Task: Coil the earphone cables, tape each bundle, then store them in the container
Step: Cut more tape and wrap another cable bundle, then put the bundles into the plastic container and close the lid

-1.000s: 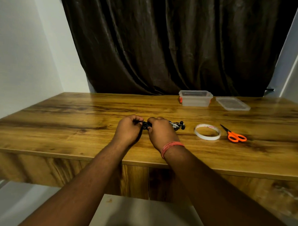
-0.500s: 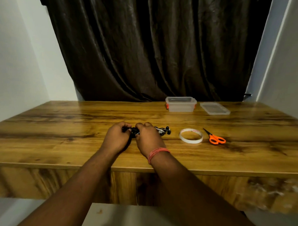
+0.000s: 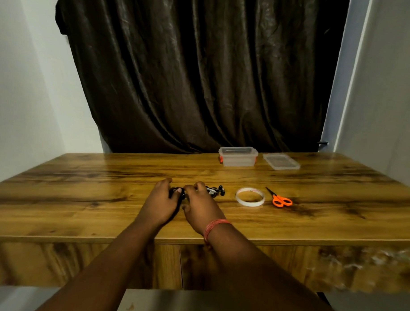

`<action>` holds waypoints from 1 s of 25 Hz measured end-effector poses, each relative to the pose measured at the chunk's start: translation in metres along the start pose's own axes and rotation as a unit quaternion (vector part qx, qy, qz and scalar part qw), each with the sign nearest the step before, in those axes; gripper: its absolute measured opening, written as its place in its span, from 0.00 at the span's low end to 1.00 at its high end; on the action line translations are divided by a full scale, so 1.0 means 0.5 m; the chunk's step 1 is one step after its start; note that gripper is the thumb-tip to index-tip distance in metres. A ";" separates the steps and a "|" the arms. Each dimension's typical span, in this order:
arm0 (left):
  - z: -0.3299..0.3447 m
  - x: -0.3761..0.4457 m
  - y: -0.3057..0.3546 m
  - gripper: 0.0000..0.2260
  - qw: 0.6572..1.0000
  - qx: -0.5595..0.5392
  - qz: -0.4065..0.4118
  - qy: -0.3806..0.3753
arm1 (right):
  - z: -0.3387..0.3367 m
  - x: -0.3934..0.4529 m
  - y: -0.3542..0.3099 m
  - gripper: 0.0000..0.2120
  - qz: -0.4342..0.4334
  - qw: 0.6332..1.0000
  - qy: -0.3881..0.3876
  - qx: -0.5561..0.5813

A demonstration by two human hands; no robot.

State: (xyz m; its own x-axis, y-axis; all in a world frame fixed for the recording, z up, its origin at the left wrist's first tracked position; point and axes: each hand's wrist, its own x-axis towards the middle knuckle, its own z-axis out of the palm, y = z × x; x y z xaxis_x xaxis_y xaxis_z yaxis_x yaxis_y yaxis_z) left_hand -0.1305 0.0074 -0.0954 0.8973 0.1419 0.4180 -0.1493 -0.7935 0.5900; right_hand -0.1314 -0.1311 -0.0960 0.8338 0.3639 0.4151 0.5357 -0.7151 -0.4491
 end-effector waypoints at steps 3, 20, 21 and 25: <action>-0.009 -0.027 0.011 0.28 1.000 0.017 0.011 -0.012 | -0.016 -0.024 0.002 0.22 -0.010 1.000 -0.017 -0.006; -0.065 -0.039 0.011 0.35 0.962 0.257 0.096 -0.021 | -0.171 -0.085 0.104 0.35 -0.010 0.969 0.020 -0.245; -0.064 -0.027 0.006 0.35 0.960 0.262 0.093 -0.023 | -0.175 -0.076 0.116 0.37 -0.012 0.968 0.014 -0.252; -0.046 0.039 -0.010 0.32 0.961 0.267 0.073 -0.030 | -0.175 -0.003 0.154 0.39 -0.011 0.969 0.017 -0.245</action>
State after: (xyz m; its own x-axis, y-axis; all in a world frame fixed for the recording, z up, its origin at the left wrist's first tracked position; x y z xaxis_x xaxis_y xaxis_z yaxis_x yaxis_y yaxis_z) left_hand -0.1216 0.0276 -0.0743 0.9075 -0.0147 0.4199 -0.0548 -0.9950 0.0836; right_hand -0.1030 -0.2392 -0.0619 0.8138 0.3677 0.4500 0.4182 -0.9082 -0.0143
